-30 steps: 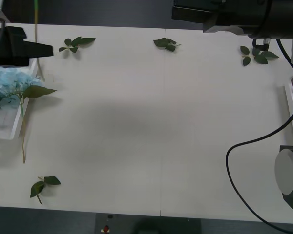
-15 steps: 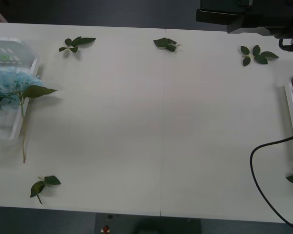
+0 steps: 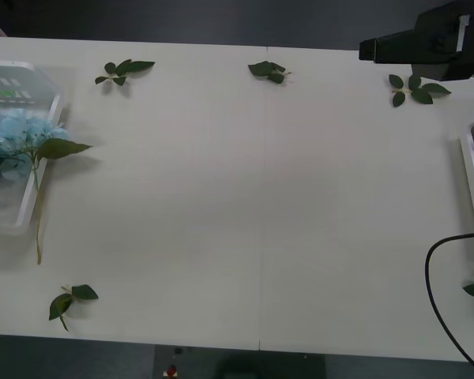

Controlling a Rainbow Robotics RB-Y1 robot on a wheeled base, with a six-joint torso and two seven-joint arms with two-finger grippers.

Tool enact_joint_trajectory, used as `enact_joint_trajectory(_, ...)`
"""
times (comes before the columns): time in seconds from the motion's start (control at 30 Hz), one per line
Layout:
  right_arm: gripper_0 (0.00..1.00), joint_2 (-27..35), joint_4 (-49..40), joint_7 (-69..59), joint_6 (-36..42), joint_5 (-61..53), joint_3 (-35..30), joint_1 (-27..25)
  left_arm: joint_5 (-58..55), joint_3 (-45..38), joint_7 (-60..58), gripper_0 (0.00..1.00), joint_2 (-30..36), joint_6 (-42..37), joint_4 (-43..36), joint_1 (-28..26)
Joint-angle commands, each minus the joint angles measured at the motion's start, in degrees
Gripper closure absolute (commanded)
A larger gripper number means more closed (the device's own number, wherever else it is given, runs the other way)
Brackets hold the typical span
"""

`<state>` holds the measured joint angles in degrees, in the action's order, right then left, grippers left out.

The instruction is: Put the red flowers into the right box and the blue flowers into the left box

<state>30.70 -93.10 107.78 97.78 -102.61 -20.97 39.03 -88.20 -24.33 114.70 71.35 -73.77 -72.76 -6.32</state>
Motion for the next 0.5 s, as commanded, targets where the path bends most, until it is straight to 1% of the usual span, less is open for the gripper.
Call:
enact_joint_trajectory(0.03,0.0,3.3,-2.1,9.5,0.2,-0.6,-0.6,-2.6,0.2,1.9,1.8,1.0,2.0,0.2,0.9,-1.6)
enact_joint_trajectory(0.1,0.0,4.1,-2.2,12.4,0.2,-0.6,-0.7,-3.5,0.5,2.3,1.7,0.99,2.0,0.6,0.9,-2.2)
enact_joint_trajectory(0.13,0.0,4.7,-2.1,14.1,0.2,-0.6,-0.7,-4.2,0.6,2.8,1.8,0.96,2.0,0.9,0.9,-2.4)
enact_joint_trajectory(0.17,0.0,5.2,-2.1,15.9,0.3,-0.6,-0.7,-4.8,0.7,3.2,1.8,0.82,2.0,0.9,0.9,-2.4)
enact_joint_trajectory(0.2,0.0,5.5,-2.1,16.8,0.5,-0.6,-0.8,-5.3,0.8,3.4,1.8,0.74,2.0,0.9,0.9,-2.4)
enact_joint_trajectory(0.27,0.0,6.4,-2.1,19.7,1.5,-0.3,-1.4,-6.2,1.2,3.9,1.8,0.43,2.0,0.9,0.9,-2.4)
enact_joint_trajectory(0.37,0.0,7.7,-2.1,22.9,3.8,0.9,-2.4,-6.9,1.3,3.9,2.2,0.3,2.0,0.9,0.9,-2.4)
enact_joint_trajectory(0.4,0.0,8.0,-2.1,23.7,4.4,1.3,-2.7,-7.0,1.3,3.9,2.3,0.27,1.9,0.9,0.8,-2.4)
enact_joint_trajectory(0.47,0.0,8.8,-2.0,26.4,6.8,2.9,-3.8,-7.0,1.3,3.9,2.7,0.18,1.9,1.1,0.9,-2.4)
enact_joint_trajectory(0.5,0.0,8.9,-2.1,27.1,7.4,3.4,-4.2,-7.0,1.2,3.9,2.9,0.15,1.9,1.1,0.9,-2.4)
